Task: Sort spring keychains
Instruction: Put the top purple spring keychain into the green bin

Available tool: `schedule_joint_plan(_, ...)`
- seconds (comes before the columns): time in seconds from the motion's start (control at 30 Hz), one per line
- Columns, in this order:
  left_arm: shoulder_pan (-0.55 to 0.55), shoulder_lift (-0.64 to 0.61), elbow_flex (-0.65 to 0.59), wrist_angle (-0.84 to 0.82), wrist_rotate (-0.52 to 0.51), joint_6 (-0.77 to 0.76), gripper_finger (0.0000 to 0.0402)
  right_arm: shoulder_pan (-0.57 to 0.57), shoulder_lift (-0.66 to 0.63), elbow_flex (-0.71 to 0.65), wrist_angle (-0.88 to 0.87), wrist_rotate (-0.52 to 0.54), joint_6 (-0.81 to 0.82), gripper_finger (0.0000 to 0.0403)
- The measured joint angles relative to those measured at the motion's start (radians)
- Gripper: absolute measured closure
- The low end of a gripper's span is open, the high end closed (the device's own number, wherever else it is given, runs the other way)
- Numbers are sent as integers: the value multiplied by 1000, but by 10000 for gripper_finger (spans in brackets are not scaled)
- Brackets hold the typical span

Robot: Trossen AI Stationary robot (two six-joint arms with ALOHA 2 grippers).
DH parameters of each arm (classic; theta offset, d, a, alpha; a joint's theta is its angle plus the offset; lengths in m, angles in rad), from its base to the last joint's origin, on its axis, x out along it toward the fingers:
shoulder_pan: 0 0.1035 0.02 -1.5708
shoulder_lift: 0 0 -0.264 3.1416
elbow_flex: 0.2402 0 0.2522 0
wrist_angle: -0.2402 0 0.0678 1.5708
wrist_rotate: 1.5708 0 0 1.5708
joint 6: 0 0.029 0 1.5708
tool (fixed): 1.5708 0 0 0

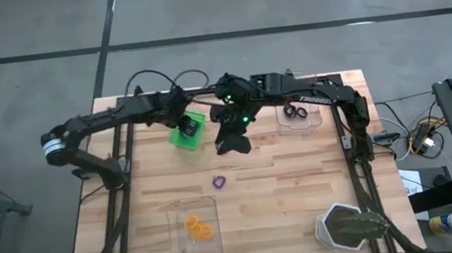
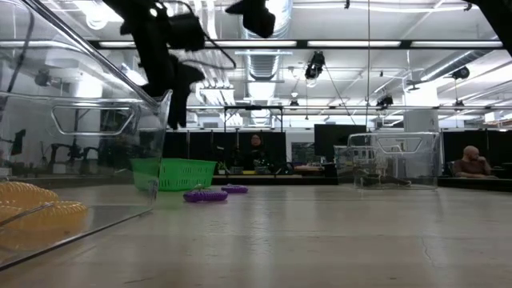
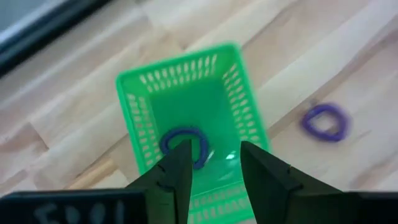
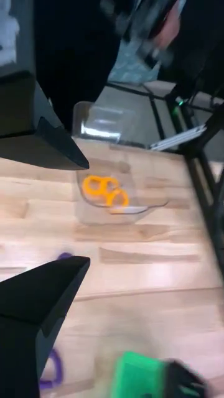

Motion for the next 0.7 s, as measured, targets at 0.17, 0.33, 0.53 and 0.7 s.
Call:
schedule_joint_plan(0.17,-1,-112,25,1,19,-46,273,1,0,-111,31,41,23,170)
schedule_joint_plan(0.33,-1,-228,36,25,19,-75,273,1,0,-246,147,113,71,170)
schedule_joint_plan(0.53,-1,-330,36,74,19,-112,273,1,1,-369,250,261,170,174)
schedule_joint_plan(0.7,-1,-377,36,83,19,-148,273,-6,1,-428,279,412,189,177)
